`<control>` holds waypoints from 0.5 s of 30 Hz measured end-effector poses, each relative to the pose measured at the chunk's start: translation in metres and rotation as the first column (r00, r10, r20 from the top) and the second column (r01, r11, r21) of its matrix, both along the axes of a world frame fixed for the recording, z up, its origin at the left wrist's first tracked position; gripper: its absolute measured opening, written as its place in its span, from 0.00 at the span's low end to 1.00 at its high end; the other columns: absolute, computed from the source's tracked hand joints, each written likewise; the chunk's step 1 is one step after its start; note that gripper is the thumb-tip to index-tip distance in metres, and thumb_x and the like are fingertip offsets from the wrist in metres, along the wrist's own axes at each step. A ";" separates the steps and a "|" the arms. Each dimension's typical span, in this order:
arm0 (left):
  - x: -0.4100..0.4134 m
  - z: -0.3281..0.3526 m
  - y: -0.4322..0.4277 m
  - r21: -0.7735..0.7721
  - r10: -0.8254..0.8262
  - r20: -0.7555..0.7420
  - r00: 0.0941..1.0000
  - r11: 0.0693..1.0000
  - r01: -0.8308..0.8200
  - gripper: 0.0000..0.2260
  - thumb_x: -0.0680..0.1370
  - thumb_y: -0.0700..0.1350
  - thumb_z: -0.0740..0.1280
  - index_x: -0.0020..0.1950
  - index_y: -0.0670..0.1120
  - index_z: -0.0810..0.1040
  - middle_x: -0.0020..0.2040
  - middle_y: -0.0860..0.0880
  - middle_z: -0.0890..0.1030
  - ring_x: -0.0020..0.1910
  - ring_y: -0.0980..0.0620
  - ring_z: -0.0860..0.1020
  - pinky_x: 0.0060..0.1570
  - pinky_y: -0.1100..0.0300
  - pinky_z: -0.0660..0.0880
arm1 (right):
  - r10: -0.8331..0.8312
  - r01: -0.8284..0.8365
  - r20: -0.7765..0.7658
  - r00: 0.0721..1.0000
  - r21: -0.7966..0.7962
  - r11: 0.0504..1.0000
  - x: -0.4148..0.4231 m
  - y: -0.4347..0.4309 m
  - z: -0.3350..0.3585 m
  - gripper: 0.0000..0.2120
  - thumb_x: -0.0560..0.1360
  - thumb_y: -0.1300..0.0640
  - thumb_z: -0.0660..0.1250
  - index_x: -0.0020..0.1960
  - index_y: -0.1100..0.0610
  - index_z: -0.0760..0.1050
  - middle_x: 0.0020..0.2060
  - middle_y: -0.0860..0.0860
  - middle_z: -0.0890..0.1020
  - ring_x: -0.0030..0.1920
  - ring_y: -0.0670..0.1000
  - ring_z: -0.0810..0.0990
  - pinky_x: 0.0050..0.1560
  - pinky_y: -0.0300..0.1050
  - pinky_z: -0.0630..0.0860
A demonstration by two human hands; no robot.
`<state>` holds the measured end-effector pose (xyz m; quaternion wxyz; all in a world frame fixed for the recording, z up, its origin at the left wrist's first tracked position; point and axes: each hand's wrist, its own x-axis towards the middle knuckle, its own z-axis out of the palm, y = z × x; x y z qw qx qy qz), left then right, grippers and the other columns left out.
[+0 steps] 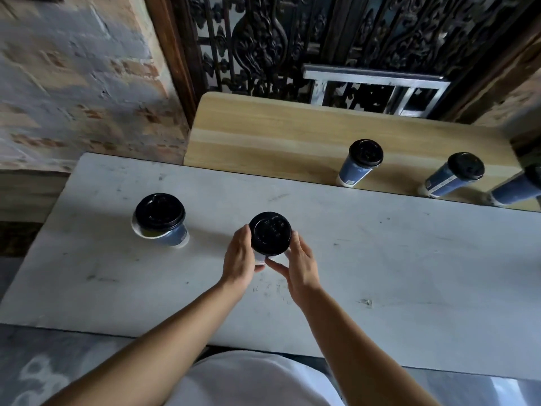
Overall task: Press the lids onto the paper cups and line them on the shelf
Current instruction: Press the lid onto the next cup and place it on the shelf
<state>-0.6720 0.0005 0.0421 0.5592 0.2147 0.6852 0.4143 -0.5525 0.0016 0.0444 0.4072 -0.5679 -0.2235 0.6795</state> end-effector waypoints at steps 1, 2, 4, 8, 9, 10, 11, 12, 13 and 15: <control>0.003 0.002 0.000 -0.008 -0.008 -0.022 1.000 1.000 0.008 0.17 0.85 0.57 0.52 0.63 0.52 0.76 0.62 0.46 0.78 0.54 0.51 0.81 0.33 0.57 0.81 | -0.004 0.004 0.015 1.000 0.010 1.000 0.003 0.002 0.001 0.17 0.84 0.46 0.57 0.53 0.48 0.84 0.53 0.49 0.85 0.51 0.41 0.85 0.49 0.55 0.84; 0.007 0.003 0.000 -0.021 -0.014 -0.031 0.999 1.000 0.013 0.17 0.84 0.57 0.52 0.61 0.52 0.76 0.62 0.46 0.79 0.54 0.48 0.82 0.31 0.57 0.81 | -0.012 0.012 0.018 1.000 0.013 1.000 0.006 0.005 0.003 0.17 0.84 0.46 0.57 0.55 0.50 0.84 0.55 0.51 0.84 0.48 0.41 0.86 0.47 0.56 0.84; 0.020 0.005 -0.002 -0.043 -0.003 -0.010 1.000 0.999 0.003 0.17 0.84 0.57 0.52 0.60 0.52 0.77 0.60 0.43 0.79 0.51 0.45 0.84 0.29 0.58 0.80 | -0.028 0.028 -0.014 1.000 0.024 0.999 0.016 0.010 0.006 0.17 0.84 0.47 0.59 0.58 0.54 0.82 0.55 0.54 0.84 0.48 0.44 0.86 0.44 0.57 0.84; 0.060 0.012 -0.002 -0.040 0.082 -0.005 0.997 0.996 -0.082 0.15 0.82 0.57 0.54 0.56 0.49 0.74 0.56 0.39 0.78 0.43 0.40 0.85 0.34 0.44 0.84 | -0.011 0.012 -0.064 0.998 0.003 1.000 0.043 0.015 0.011 0.16 0.84 0.47 0.58 0.54 0.50 0.84 0.52 0.54 0.85 0.49 0.50 0.87 0.42 0.56 0.84; 0.071 0.014 -0.003 -0.039 0.110 -0.009 0.994 0.993 -0.110 0.14 0.82 0.57 0.55 0.54 0.49 0.74 0.57 0.38 0.77 0.43 0.38 0.85 0.35 0.41 0.84 | -0.002 0.002 -0.050 0.999 0.000 1.000 0.051 0.016 0.011 0.17 0.84 0.48 0.57 0.51 0.48 0.85 0.52 0.55 0.85 0.49 0.49 0.87 0.43 0.57 0.84; 0.082 0.015 -0.003 -0.039 0.128 -0.015 0.992 0.991 -0.128 0.14 0.82 0.56 0.55 0.53 0.48 0.73 0.57 0.38 0.76 0.44 0.37 0.85 0.36 0.39 0.84 | 0.007 -0.007 -0.021 1.000 0.002 1.000 0.059 0.016 0.011 0.18 0.84 0.49 0.56 0.49 0.48 0.85 0.51 0.54 0.85 0.49 0.49 0.86 0.46 0.60 0.84; 0.092 0.016 -0.004 -0.038 0.131 -0.023 0.991 0.991 -0.132 0.13 0.82 0.56 0.55 0.52 0.49 0.72 0.57 0.38 0.76 0.43 0.37 0.85 0.37 0.39 0.84 | 0.014 -0.014 0.022 1.000 0.008 1.000 0.066 0.017 0.011 0.18 0.84 0.51 0.56 0.47 0.48 0.84 0.49 0.52 0.85 0.51 0.49 0.86 0.50 0.64 0.83; 0.102 0.017 -0.004 -0.035 0.130 -0.030 0.991 0.991 -0.131 0.11 0.83 0.56 0.54 0.50 0.51 0.71 0.57 0.39 0.77 0.43 0.37 0.85 0.38 0.40 0.84 | 0.020 -0.021 0.072 0.997 0.016 1.000 0.073 0.018 0.012 0.18 0.84 0.52 0.55 0.47 0.49 0.83 0.48 0.52 0.85 0.53 0.51 0.85 0.53 0.66 0.82; 0.112 0.017 -0.005 -0.029 0.140 -0.042 0.989 0.989 -0.142 0.11 0.84 0.56 0.53 0.48 0.52 0.69 0.55 0.40 0.79 0.43 0.38 0.85 0.37 0.45 0.85 | 0.029 -0.032 0.129 0.991 0.027 0.999 0.079 0.019 0.013 0.17 0.84 0.53 0.55 0.48 0.50 0.82 0.48 0.52 0.84 0.55 0.54 0.84 0.55 0.68 0.80; 0.132 0.019 -0.006 0.012 0.195 -0.110 0.975 0.981 -0.195 0.12 0.85 0.56 0.53 0.46 0.53 0.67 0.50 0.43 0.79 0.45 0.42 0.84 0.27 0.63 0.79 | 0.057 -0.075 0.244 0.968 0.067 0.995 0.094 0.022 0.017 0.15 0.85 0.54 0.54 0.55 0.55 0.80 0.50 0.54 0.83 0.57 0.57 0.82 0.57 0.68 0.79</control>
